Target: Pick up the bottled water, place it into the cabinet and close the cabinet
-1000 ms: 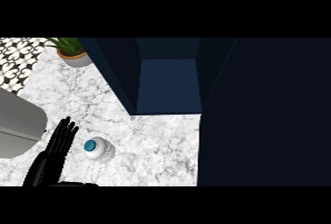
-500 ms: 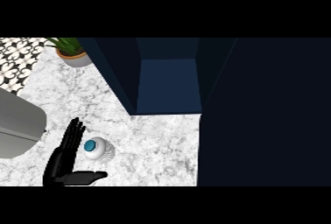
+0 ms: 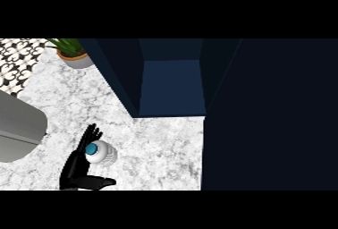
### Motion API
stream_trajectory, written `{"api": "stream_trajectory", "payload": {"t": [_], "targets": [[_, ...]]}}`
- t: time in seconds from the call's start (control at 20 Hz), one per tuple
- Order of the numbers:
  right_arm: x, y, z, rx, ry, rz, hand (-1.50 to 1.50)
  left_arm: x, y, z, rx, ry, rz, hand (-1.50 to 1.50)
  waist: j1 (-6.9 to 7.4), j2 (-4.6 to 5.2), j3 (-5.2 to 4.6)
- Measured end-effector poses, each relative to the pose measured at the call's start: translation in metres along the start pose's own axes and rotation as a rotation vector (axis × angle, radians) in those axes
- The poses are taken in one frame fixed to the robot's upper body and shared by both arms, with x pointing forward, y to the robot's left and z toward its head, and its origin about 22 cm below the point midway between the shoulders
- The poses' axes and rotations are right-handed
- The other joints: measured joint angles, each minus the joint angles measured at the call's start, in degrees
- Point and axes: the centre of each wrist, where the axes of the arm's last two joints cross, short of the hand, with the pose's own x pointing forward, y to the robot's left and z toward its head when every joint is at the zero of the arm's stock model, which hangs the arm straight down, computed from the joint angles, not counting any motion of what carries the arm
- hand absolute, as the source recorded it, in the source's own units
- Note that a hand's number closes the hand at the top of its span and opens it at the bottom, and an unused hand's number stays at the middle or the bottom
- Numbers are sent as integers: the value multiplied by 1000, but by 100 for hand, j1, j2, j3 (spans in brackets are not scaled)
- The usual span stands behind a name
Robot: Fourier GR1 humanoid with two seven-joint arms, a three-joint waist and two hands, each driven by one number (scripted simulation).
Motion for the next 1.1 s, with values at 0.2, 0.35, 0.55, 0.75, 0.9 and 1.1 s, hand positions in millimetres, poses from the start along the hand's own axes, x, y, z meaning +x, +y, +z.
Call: {"api": "stream_trajectory", "payload": {"t": [0.2, 0.35, 0.55, 0.75, 0.9, 1.1], "targets": [[-1, 6, 0, -23, -2, -28, -150, -10, -6, -5, -6, 2, 40, 150, 16, 0, 0], [1, 6, 3, -18, 5, -24, -150, -15, -9, -7, 28, -10, 61, 150, 22, -17, 34], [0, 8, 3, -19, 5, -32, -150, -19, -11, -8, 46, -14, 105, 150, 39, -42, 79], [-1, 9, 3, -21, 2, -33, -150, -22, -12, -8, 60, -31, 128, 150, 41, -51, 108], [-1, 7, 2, -21, -1, -22, -150, -23, -11, -9, 47, -28, 145, 150, 47, -54, 118], [0, 8, 6, -19, 3, -24, -150, -23, -15, -9, 96, -52, 133, 150, 53, -59, 118]]}}
